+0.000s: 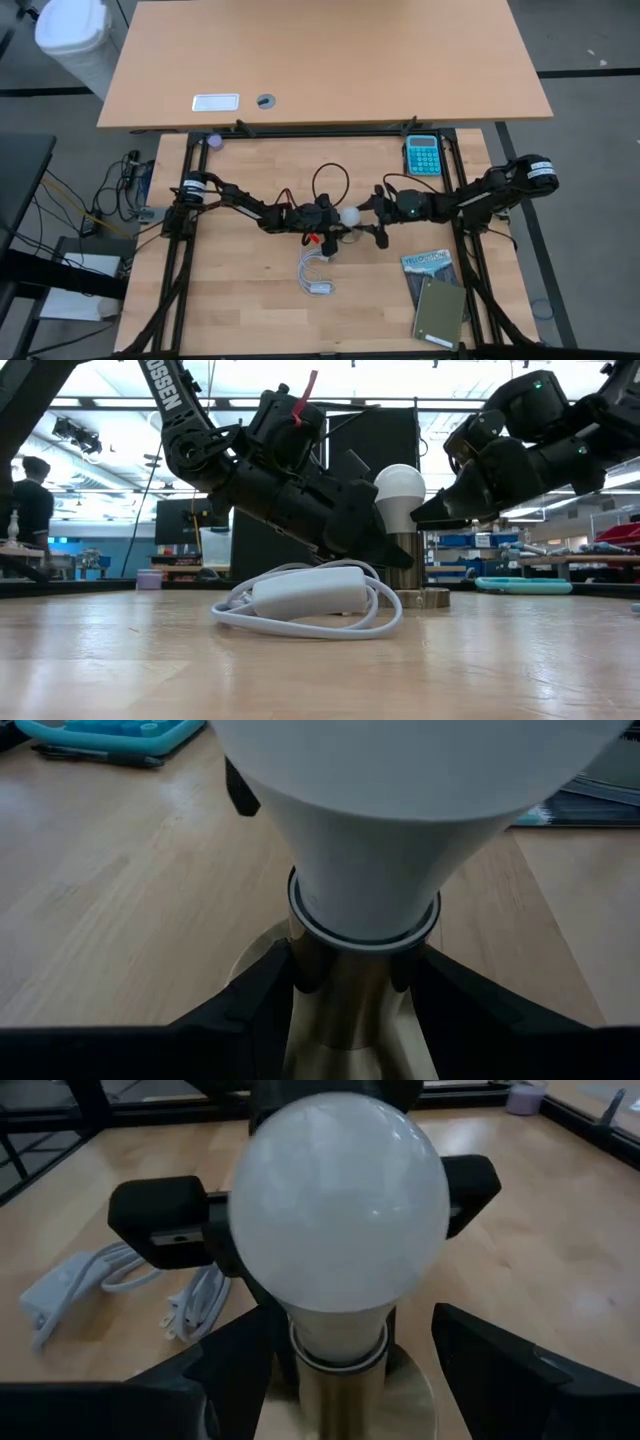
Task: Screw lightbulb
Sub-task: Insert the lightbulb into the desk lamp
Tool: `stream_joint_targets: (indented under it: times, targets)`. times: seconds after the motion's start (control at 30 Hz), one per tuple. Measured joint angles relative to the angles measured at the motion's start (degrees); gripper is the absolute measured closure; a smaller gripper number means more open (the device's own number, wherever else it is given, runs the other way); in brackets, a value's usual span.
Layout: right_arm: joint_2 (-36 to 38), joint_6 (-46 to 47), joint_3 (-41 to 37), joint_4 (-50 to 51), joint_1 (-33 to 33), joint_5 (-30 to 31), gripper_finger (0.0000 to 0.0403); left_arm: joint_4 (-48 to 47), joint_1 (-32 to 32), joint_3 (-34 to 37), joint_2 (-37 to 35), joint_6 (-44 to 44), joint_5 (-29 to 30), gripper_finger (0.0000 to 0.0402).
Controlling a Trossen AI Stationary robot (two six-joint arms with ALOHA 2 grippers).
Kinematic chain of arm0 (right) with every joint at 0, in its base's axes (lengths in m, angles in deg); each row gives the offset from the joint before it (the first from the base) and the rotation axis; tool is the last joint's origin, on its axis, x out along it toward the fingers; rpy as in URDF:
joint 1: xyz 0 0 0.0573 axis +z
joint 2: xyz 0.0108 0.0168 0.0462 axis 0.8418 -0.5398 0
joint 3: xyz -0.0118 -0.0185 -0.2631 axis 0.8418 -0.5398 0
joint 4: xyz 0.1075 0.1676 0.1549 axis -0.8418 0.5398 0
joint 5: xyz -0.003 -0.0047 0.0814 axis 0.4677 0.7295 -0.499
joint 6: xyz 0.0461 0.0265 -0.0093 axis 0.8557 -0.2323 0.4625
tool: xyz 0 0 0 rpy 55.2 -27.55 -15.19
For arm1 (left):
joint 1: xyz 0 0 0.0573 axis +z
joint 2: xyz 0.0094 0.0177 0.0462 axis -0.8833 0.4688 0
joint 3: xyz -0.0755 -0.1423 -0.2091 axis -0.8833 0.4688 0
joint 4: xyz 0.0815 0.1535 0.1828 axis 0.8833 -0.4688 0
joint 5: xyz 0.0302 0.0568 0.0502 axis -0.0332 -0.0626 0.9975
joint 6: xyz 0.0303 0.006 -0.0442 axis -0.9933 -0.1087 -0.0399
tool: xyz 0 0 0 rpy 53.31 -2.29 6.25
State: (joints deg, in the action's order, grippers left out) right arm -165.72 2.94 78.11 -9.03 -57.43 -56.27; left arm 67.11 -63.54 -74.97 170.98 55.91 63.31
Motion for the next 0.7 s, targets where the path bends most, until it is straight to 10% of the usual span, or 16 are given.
stream_joint_targets:
  times: [0.7]
  targets:
    - [0.0,1.68,-0.02,1.44,-0.23,-1.26,0.0132,1.2,0.0,0.04,0.06,-0.58,0.3,0.0213]
